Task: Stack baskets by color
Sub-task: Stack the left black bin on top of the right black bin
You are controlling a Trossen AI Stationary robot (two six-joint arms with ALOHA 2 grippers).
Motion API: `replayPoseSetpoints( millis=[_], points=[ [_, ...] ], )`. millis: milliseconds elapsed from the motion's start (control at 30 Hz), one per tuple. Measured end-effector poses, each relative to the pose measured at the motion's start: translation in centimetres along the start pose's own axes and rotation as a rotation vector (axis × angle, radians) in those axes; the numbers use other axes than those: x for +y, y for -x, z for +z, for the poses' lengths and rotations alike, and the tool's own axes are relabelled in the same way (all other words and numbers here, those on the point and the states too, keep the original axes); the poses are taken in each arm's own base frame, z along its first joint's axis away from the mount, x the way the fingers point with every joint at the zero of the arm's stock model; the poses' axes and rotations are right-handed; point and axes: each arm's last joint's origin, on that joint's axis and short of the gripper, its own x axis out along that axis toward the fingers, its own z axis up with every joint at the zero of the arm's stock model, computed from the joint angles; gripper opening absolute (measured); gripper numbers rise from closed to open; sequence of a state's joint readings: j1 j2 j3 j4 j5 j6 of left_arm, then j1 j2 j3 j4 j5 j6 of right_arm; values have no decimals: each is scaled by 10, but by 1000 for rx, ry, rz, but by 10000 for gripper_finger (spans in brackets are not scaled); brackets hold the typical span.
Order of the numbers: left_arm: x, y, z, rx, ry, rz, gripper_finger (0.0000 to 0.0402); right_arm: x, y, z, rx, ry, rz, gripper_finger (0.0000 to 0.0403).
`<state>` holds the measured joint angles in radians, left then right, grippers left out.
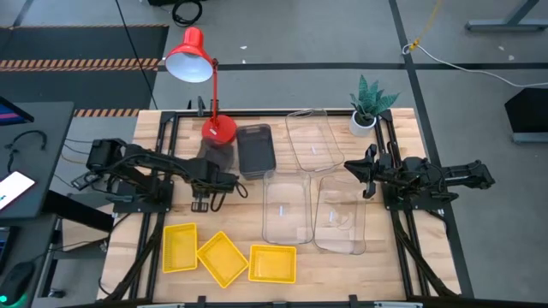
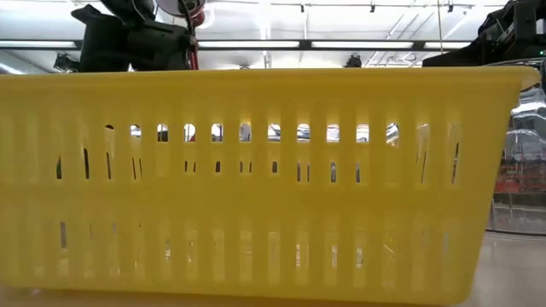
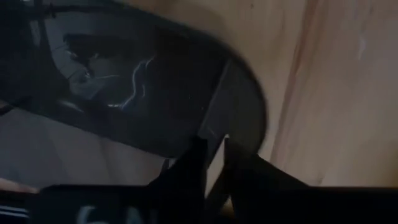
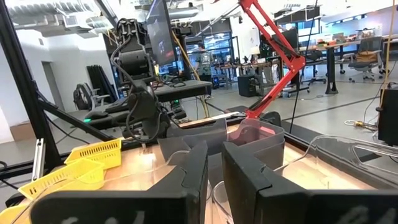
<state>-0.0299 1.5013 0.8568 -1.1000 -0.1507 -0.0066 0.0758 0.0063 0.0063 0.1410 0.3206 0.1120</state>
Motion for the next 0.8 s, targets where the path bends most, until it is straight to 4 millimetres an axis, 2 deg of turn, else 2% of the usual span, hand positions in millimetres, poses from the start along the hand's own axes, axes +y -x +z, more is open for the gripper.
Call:
replayPoseSetpoints(
  millis=[67, 167, 367, 633, 800],
  points=[
    [0, 1, 0, 1, 6, -17, 14, 0, 0, 0, -2, -1, 1, 54],
    [1, 14, -1, 32, 41, -33, 10, 0, 0, 0, -1, 0, 1, 54],
    [6, 61, 7, -15, 58, 16, 5, 0, 0, 0, -1, 0, 1, 54],
    [19, 123, 16, -209, 167, 130, 4, 0, 0, 0, 0, 0, 1, 54],
    [22, 139, 31, -380, 215, 138, 3, 0, 0, 0, 0, 0, 1, 54]
  ],
)
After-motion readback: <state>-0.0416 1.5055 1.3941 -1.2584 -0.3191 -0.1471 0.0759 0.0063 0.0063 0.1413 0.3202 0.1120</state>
